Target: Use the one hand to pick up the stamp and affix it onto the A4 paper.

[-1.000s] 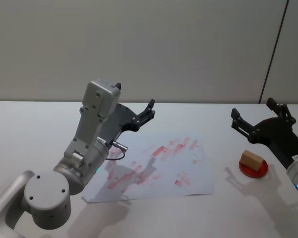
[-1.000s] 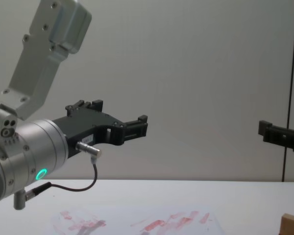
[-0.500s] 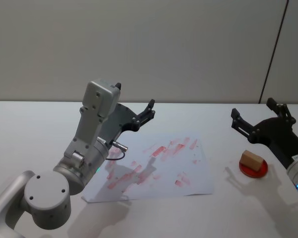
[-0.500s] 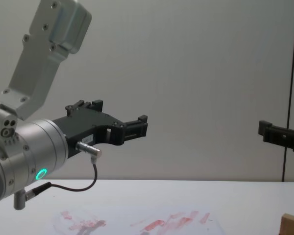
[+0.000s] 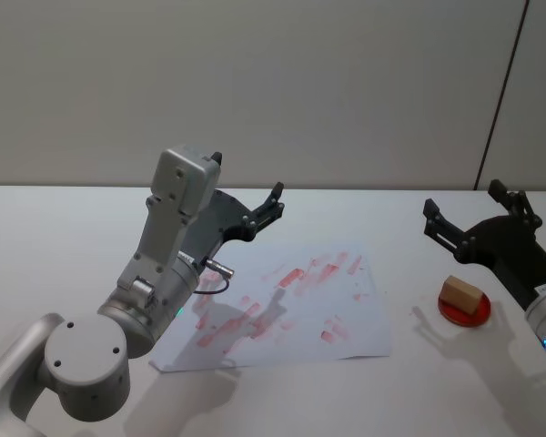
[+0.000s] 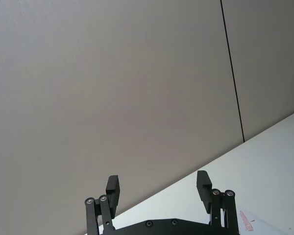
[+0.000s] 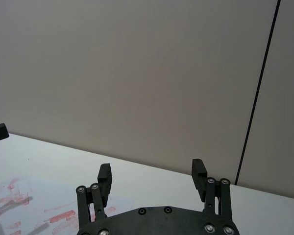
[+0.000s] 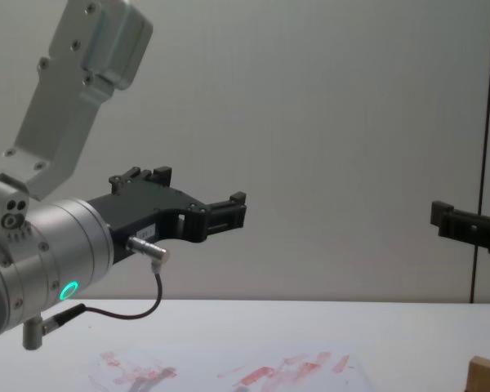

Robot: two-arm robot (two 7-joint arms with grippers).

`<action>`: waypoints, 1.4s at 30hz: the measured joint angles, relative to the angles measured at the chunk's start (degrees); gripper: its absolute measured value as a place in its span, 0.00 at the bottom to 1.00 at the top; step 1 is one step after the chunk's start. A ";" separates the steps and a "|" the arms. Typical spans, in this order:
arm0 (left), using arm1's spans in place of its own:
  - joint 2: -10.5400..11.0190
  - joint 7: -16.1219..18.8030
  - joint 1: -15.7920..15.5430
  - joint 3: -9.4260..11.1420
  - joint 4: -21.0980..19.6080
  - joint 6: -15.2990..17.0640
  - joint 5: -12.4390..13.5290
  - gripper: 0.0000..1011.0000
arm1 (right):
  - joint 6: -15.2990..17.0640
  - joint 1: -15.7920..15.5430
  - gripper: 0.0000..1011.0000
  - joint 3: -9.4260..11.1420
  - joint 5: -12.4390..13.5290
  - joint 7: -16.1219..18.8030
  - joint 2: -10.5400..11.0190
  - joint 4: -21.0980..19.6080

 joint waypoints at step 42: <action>0.00 0.00 0.00 0.00 0.00 0.00 0.00 0.99 | 3.61 -1.43 0.99 0.74 0.41 0.35 1.50 -1.75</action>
